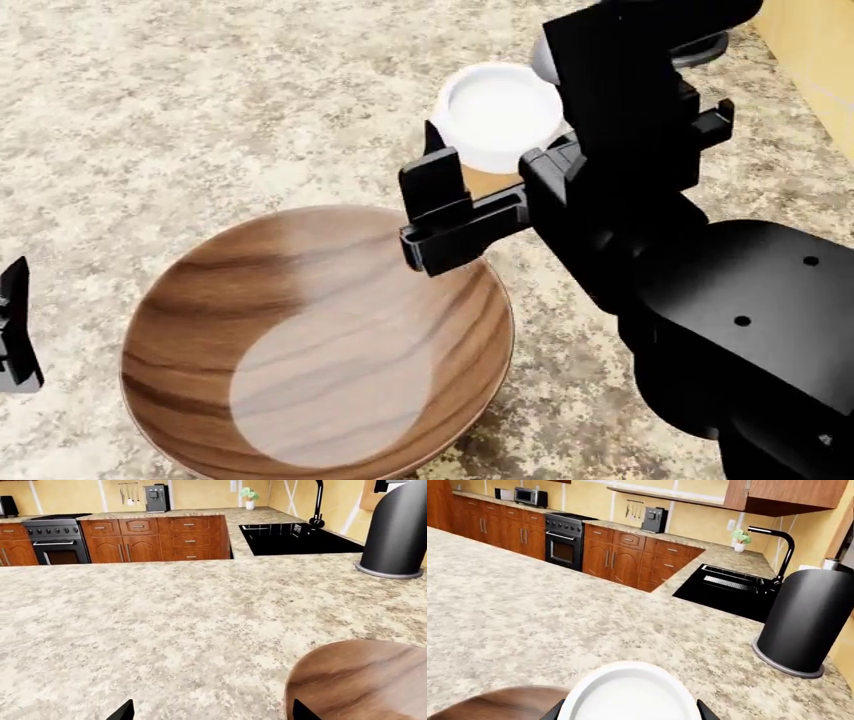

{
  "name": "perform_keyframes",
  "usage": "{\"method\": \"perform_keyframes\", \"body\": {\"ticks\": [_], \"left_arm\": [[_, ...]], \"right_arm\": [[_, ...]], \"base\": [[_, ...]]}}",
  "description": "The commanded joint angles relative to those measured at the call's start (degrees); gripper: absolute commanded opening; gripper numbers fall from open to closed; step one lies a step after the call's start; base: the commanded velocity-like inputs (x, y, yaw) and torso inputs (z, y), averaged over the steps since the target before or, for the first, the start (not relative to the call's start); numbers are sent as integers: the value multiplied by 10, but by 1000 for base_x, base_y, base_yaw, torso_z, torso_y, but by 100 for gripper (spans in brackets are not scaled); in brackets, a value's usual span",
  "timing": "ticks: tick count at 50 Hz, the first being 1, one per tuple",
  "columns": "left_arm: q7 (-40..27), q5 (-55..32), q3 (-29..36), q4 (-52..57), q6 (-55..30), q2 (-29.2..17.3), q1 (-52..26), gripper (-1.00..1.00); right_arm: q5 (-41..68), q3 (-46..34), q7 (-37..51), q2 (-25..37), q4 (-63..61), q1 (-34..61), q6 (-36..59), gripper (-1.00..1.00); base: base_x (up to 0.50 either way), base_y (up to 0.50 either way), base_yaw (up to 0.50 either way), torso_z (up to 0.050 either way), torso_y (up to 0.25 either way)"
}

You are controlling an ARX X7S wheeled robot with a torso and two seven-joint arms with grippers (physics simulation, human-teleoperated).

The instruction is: Place the cup inside the bowl on the dining table and move the bowl to any counter.

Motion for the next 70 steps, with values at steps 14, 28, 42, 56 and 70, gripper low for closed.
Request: {"method": "perform_keyframes", "body": {"ticks": [14, 28, 42, 56, 70], "left_arm": [[-13, -8, -16, 6, 13, 2, 37, 100], [-5, -15, -32, 11, 21, -10, 57, 100], [2, -4, -29, 7, 30, -8, 68, 100], [10, -5, -33, 8, 35, -14, 77, 100], [11, -2, -24, 5, 36, -12, 73, 100]], "right_arm": [[-13, -81, -52, -88, 45, -45, -27, -100], [-29, -117, -72, -103, 80, -72, -37, -100], [-50, -149, -93, -119, 115, -70, -48, -100], [-48, -154, -87, -121, 112, -73, -46, -100], [-48, -153, -81, -117, 105, -74, -51, 100]], "base": [[0, 0, 0, 0, 0], [0, 0, 0, 0, 0], [0, 0, 0, 0, 0], [0, 0, 0, 0, 0], [0, 0, 0, 0, 0]]}}
